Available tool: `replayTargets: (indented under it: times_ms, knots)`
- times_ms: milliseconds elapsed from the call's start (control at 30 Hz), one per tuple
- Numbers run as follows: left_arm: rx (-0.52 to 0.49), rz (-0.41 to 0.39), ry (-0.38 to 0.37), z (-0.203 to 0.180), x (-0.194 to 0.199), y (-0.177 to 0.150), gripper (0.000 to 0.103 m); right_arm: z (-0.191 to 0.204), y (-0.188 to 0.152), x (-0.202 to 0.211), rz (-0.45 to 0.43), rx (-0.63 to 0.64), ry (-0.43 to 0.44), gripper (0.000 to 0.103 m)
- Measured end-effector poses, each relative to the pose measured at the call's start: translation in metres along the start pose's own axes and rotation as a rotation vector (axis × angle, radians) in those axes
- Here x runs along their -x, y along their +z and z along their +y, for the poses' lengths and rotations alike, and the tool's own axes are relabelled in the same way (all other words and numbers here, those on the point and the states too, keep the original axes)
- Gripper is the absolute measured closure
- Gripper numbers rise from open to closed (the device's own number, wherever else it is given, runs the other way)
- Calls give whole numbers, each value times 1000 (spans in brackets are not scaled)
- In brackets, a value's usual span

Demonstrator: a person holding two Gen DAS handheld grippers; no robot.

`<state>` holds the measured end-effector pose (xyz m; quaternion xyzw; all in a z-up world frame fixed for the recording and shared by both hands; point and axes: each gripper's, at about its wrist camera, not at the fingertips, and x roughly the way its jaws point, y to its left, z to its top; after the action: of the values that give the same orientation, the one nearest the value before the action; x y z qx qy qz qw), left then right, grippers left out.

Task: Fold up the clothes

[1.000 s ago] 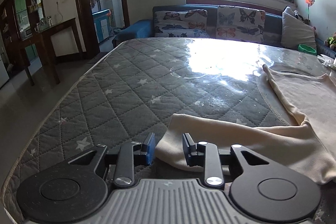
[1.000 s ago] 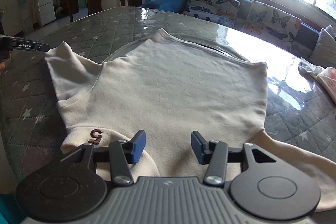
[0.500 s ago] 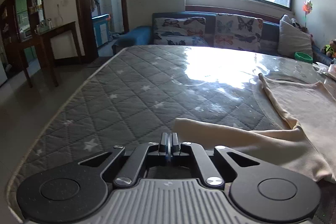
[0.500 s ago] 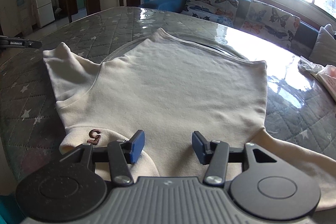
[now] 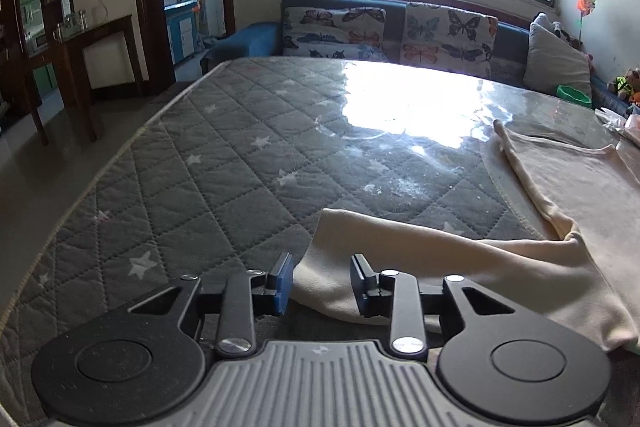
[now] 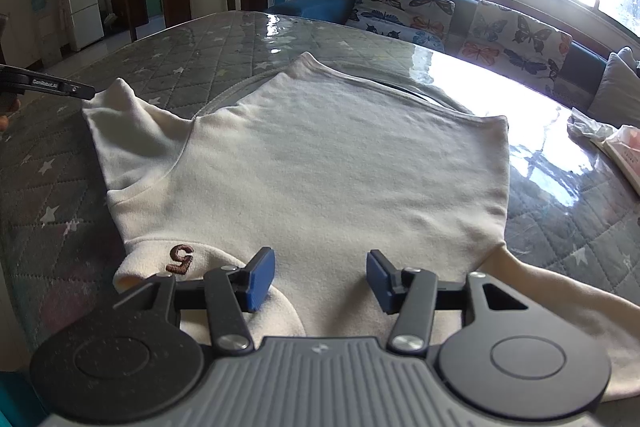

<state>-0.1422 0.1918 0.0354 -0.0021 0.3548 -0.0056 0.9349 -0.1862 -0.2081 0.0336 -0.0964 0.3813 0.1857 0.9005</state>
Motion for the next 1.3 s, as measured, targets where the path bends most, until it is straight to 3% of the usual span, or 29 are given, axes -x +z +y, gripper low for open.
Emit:
replayTargets:
  times_ms: [33, 100, 167, 333, 433, 500, 533, 633, 733, 800, 833, 933, 1133, 1300]
  knots:
    - [7, 8, -4, 1, -3, 0, 70, 0, 0, 0, 0, 0, 0, 51]
    - [10, 13, -13, 3, -5, -1, 87, 0, 0, 0, 1, -1, 0, 51]
    - [8, 3, -16, 4, -2, -4, 96, -1, 0, -1, 1, -1, 0, 51]
    - [20, -71, 11, 11, 26, -7, 99, -1, 0, -1, 1, -1, 1, 50]
    - [30, -70, -1, 17, 30, -5, 99, -1, 0, -2, 1, 0, 2, 50]
    - [28, -50, -3, 16, 27, -3, 95, 0, 0, -2, 1, 2, 0, 50]
    - [24, -42, -1, 14, 23, -2, 88, 0, 0, -2, 1, 2, -1, 50]
    - [14, -22, 14, 6, 10, -1, 54, 1, 0, -2, 2, 1, -4, 50]
    - [19, 0, 12, 1, -3, 1, 54, 1, 0, -2, 3, -1, -5, 50]
    - [26, 15, 4, 2, -8, -1, 65, 1, 0, -2, 3, 0, -5, 50]
    - [31, 21, 3, 3, -11, -3, 81, 1, 0, -2, 3, 0, -5, 50]
    - [44, -7, -8, 7, -2, -7, 96, 1, 0, -2, 3, 0, -5, 50]
    - [26, -137, 13, 18, 39, -10, 98, 1, 0, -2, 4, 0, -3, 50]
    - [-38, -25, 84, 21, 23, -19, 97, 2, 1, -3, 4, 7, -2, 50]
